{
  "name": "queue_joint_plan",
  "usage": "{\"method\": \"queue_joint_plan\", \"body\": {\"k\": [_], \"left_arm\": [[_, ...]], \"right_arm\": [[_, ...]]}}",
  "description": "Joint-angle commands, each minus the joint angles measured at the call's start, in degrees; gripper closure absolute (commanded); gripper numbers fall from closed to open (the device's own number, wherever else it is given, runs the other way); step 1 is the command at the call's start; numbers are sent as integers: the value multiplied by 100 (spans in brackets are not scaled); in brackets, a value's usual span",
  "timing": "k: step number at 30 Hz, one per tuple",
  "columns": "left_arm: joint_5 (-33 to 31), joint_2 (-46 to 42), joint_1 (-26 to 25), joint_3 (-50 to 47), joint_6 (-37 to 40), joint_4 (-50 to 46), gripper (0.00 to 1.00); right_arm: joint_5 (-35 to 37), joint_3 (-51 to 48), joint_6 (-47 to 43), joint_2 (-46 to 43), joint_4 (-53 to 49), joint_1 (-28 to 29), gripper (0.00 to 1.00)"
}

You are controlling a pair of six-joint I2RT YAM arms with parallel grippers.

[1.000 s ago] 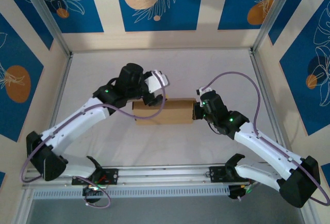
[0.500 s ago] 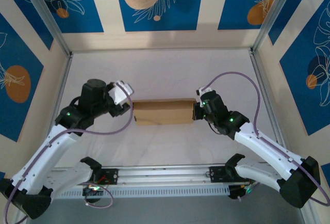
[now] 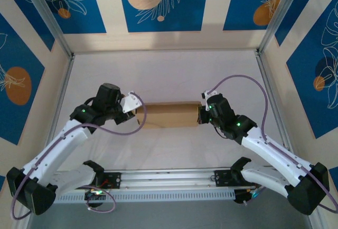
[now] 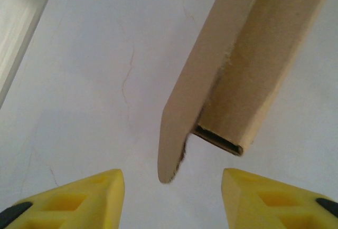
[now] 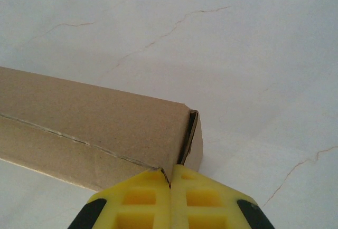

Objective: Fold the paper box

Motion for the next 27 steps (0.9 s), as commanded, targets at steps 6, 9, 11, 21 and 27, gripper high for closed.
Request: {"method": "queue_joint_plan", "body": {"k": [6, 9, 11, 21, 27], "left_arm": [[-70, 526, 33, 88, -142, 466, 68], [77, 573, 34, 242, -267, 302, 86], [172, 590, 37, 335, -463, 243, 100], [1078, 757, 30, 487, -1828, 237, 100], [1287, 857, 24, 661, -2724, 288, 100]], "right_arm": [[-137, -159, 17, -3, -391, -10, 100], [-110, -157, 17, 21, -393, -15, 100], [-116, -162, 23, 35, -386, -14, 100], [-121, -219, 78, 80, -345, 11, 100], [-19, -199, 48, 137, -382, 111, 100]]}}
